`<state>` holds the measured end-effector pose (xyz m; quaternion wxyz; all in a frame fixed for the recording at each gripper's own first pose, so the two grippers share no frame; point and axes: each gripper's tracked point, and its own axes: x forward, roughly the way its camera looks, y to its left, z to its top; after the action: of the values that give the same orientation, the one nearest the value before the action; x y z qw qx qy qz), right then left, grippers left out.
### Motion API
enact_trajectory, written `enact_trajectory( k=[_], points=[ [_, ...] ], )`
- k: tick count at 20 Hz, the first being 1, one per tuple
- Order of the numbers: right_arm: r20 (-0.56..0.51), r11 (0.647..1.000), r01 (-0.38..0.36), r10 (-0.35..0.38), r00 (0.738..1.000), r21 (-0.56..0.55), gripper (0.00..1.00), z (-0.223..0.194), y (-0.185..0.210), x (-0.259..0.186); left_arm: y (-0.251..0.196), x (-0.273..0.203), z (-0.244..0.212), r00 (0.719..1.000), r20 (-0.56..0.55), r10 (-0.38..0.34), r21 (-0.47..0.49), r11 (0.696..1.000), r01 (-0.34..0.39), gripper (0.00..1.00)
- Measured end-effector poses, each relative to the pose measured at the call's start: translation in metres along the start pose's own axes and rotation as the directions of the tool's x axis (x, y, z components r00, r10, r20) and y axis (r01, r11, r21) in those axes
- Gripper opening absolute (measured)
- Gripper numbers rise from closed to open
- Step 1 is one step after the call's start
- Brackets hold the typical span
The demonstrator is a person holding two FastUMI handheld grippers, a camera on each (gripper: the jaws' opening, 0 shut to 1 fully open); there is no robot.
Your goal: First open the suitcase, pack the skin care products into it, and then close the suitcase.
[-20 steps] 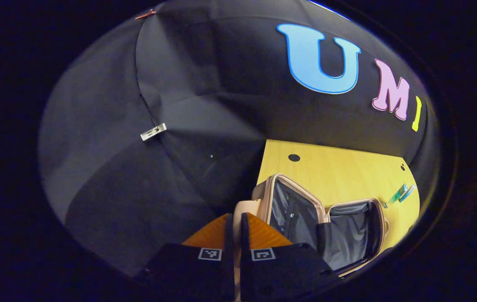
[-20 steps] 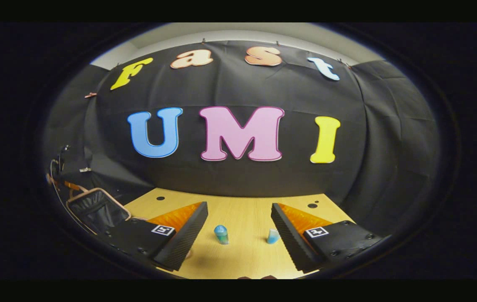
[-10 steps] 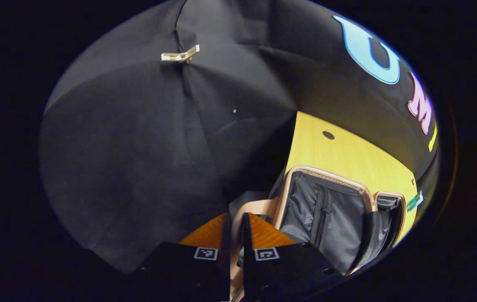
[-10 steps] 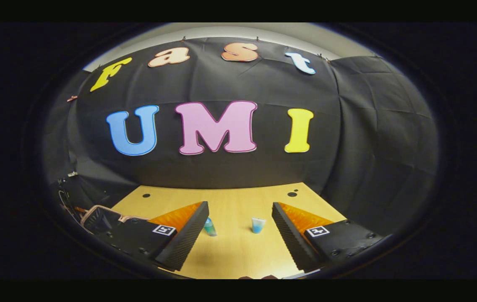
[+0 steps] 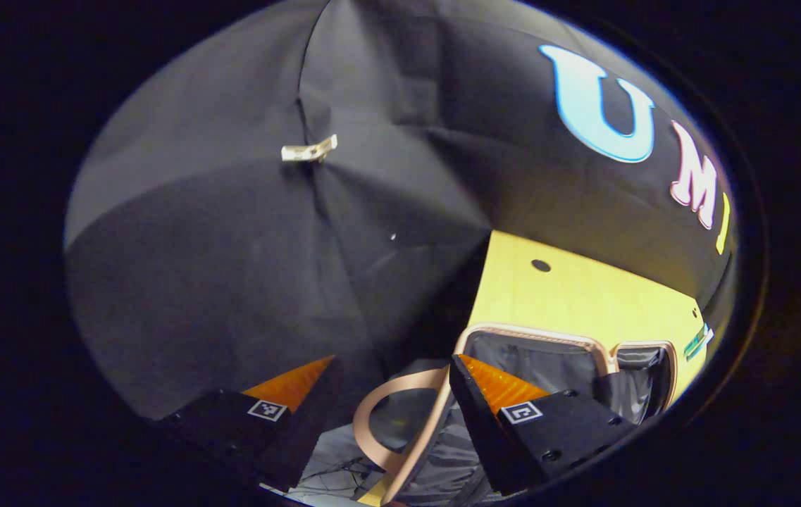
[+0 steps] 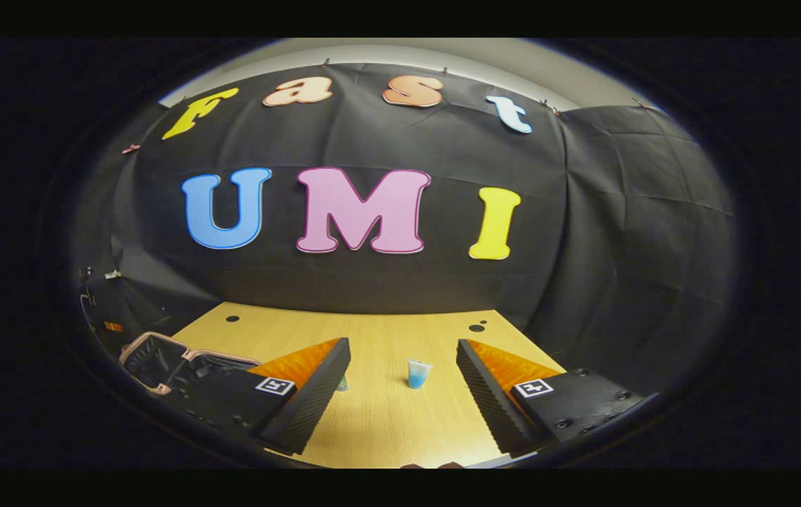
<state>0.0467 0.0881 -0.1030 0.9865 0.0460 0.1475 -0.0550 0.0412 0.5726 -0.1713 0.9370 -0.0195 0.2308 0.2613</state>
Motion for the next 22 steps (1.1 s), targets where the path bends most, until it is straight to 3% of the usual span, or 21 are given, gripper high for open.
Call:
enact_trajectory(
  k=[7,11,13,16,18,22],
  points=[
    [0.033,0.999,-0.052,0.052,0.998,0.015,0.96,-0.003,0.022,0.001,-0.117,-0.100,0.027,0.975,0.177,-0.134,0.103,0.988,0.117,0.96],
    [0.076,0.998,-0.058,0.058,0.995,-0.003,0.96,0.004,0.021,-0.007,-0.177,-0.160,0.038,0.947,0.259,-0.188,0.068,0.982,0.176,0.96],
    [0.095,0.998,-0.059,0.061,0.994,-0.024,0.96,0.006,0.020,-0.011,-0.196,-0.179,0.037,0.940,0.284,-0.188,0.055,0.982,0.180,0.96],
    [0.107,0.997,-0.060,0.066,0.992,-0.058,0.96,0.001,0.016,-0.013,-0.240,-0.202,0.039,0.922,0.295,-0.252,0.057,0.968,0.246,0.96],
    [0.105,0.995,-0.068,0.075,0.992,-0.070,0.96,-0.003,0.015,-0.013,-0.254,-0.209,0.041,0.910,0.319,-0.265,0.098,0.964,0.246,0.96],
    [0.096,0.988,-0.103,0.114,0.989,-0.112,0.96,-0.017,0.013,-0.006,-0.322,-0.220,0.035,0.877,0.321,-0.357,0.180,0.932,0.314,0.96]
  ],
)
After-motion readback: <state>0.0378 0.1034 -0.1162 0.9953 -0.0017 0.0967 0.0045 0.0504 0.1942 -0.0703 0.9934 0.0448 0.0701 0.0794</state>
